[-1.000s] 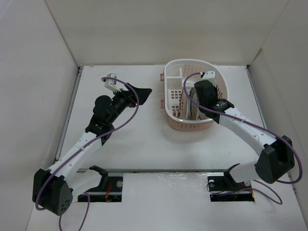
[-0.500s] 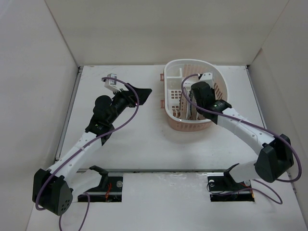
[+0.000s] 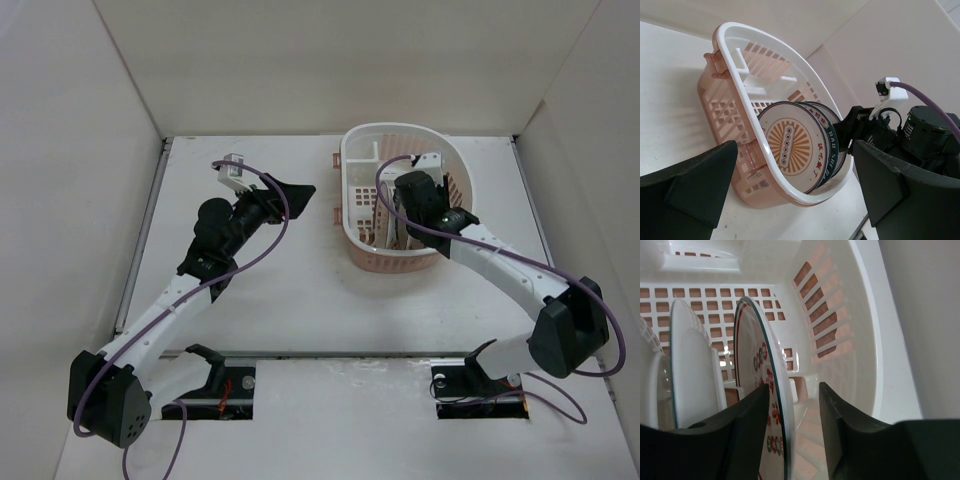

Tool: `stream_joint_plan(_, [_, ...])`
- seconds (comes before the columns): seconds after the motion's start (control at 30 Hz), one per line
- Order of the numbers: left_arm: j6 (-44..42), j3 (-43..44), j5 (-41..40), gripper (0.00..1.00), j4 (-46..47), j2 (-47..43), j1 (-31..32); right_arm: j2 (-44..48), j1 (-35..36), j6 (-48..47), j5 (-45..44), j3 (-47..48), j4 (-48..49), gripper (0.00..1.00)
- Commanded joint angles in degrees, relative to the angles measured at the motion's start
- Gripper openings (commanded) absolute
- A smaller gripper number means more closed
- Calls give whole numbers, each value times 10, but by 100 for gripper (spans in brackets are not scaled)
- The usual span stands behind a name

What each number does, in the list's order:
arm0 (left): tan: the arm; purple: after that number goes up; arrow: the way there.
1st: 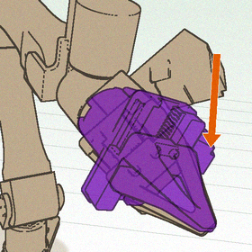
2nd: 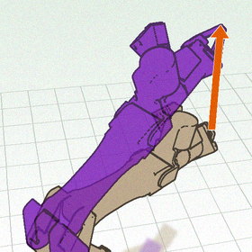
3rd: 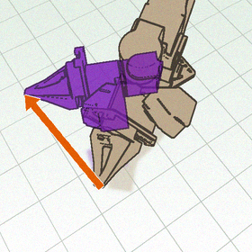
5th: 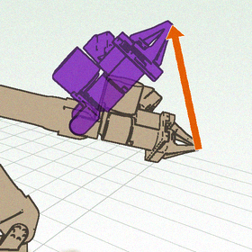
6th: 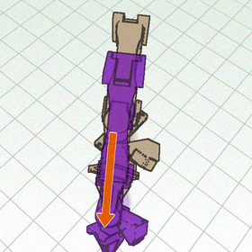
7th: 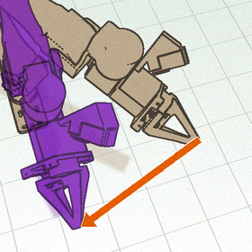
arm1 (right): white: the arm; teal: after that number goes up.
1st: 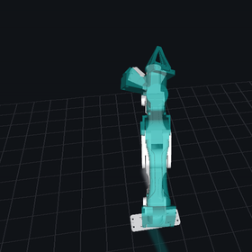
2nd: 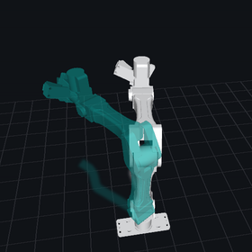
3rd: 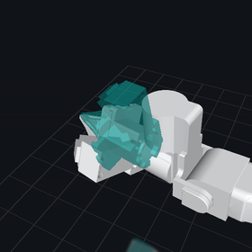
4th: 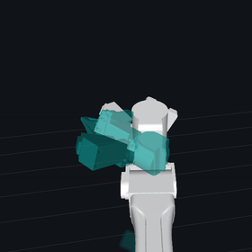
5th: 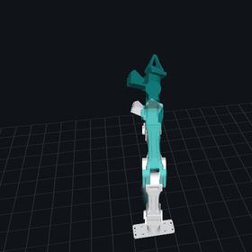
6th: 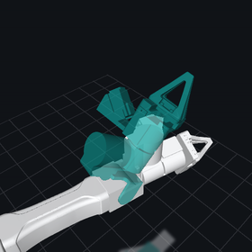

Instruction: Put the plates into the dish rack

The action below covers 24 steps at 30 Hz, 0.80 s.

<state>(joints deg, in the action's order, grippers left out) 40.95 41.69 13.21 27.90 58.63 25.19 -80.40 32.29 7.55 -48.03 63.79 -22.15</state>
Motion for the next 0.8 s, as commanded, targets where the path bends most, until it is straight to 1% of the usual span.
stream_joint_plan(0.0, [-9,8,-3,100,19,-11,3,8,3,10,-8,20,-5,50])
stream_joint_plan(0.03, [-9,8,-3,100,19,-11,3,8,3,10,-8,20,-5,55])
stream_joint_plan(0.1, [-9,8,-3,100,19,-11,3,8,3,15,-8,20,-5,56])
stream_joint_plan(0.23, [-9,8,2,100,19,-11,3,21,8,21,-8,27,-25,59])
stream_joint_plan(0.53, [-9,8,8,100,24,-5,3,44,8,21,-14,51,-44,59])
stream_joint_plan(0.57, [-9,8,8,100,24,0,3,44,8,21,-6,58,-44,60])
stream_joint_plan(0.67, [-9,14,8,100,24,0,3,59,14,21,-6,73,-64,60])
stream_joint_plan(0.77, [-9,14,8,100,24,5,3,81,20,21,-6,99,-90,64])
